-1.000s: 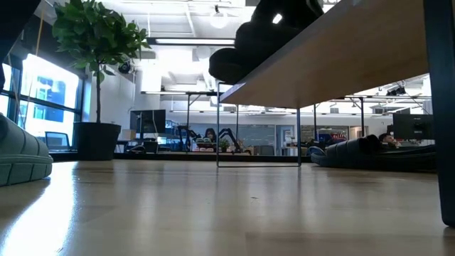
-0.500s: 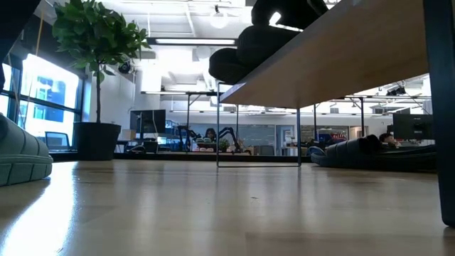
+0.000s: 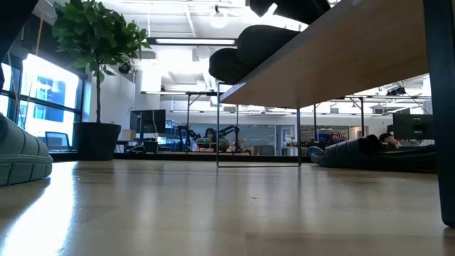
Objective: Pick and place slides into the shelf
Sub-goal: Put the black slides on the shelf
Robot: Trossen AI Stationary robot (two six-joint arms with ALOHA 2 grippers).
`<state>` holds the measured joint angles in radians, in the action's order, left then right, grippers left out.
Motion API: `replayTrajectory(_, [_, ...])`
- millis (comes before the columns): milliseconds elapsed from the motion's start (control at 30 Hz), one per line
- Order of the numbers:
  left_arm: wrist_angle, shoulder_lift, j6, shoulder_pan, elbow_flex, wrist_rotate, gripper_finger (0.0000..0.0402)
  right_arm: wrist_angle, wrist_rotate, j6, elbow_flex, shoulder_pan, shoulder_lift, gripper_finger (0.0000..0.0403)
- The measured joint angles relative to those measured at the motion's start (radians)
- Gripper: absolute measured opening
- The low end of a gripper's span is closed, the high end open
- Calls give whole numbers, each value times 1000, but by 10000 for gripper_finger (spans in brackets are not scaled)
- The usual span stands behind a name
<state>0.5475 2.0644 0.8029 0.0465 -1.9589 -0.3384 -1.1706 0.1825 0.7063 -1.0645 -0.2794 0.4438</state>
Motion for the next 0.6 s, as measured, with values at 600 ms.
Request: replayTrajectory(600, [874,-30,-808,65,-378,-97,228,0,-34,0,0,0,0,103])
